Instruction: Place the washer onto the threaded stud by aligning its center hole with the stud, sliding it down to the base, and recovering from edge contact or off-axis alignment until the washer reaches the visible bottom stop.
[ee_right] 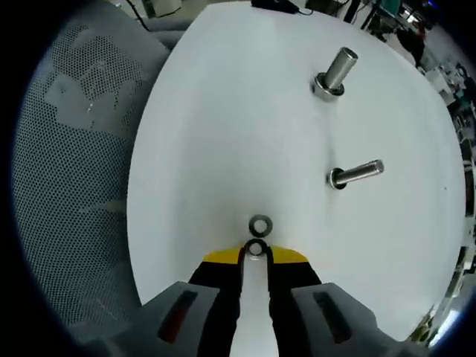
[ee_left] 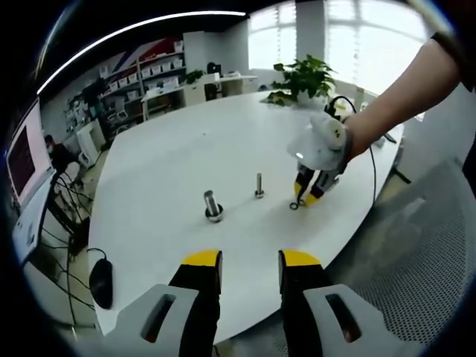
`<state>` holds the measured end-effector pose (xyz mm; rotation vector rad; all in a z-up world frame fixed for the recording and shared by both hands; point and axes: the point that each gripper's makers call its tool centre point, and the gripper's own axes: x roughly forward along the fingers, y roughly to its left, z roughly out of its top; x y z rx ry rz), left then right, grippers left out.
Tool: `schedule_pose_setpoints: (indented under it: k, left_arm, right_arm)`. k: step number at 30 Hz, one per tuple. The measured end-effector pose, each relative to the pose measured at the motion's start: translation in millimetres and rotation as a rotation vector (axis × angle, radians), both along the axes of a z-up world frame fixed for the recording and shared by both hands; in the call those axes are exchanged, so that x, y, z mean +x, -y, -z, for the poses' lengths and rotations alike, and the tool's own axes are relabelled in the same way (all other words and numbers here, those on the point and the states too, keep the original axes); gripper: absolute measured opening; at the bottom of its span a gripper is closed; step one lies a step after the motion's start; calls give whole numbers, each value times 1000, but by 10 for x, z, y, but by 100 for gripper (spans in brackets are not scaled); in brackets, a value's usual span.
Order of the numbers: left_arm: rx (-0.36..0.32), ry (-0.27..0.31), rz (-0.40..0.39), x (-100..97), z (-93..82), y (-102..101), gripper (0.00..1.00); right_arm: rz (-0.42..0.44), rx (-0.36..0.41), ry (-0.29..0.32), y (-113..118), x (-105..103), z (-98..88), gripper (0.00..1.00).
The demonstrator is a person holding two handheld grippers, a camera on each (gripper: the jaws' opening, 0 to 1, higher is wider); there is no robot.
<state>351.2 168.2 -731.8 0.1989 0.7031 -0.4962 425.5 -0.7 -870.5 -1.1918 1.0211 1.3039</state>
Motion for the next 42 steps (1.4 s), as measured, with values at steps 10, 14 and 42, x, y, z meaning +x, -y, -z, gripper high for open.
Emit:
schedule_pose_setpoints:
  k: [10, 14, 42]
  left_arm:
    - [1, -3, -4, -4, 5, -11, 28]
    - [5, -3, -4, -8, 6, -6, 28]
    - [12, -4, -8, -3, 11, -16, 28]
  right_arm:
    - [47, 38, -20, 17, 27, -15, 14]
    - [101, 71, -48, 17, 41, -19, 14]
    - [178, 225, 1, -260, 412, -467, 14]
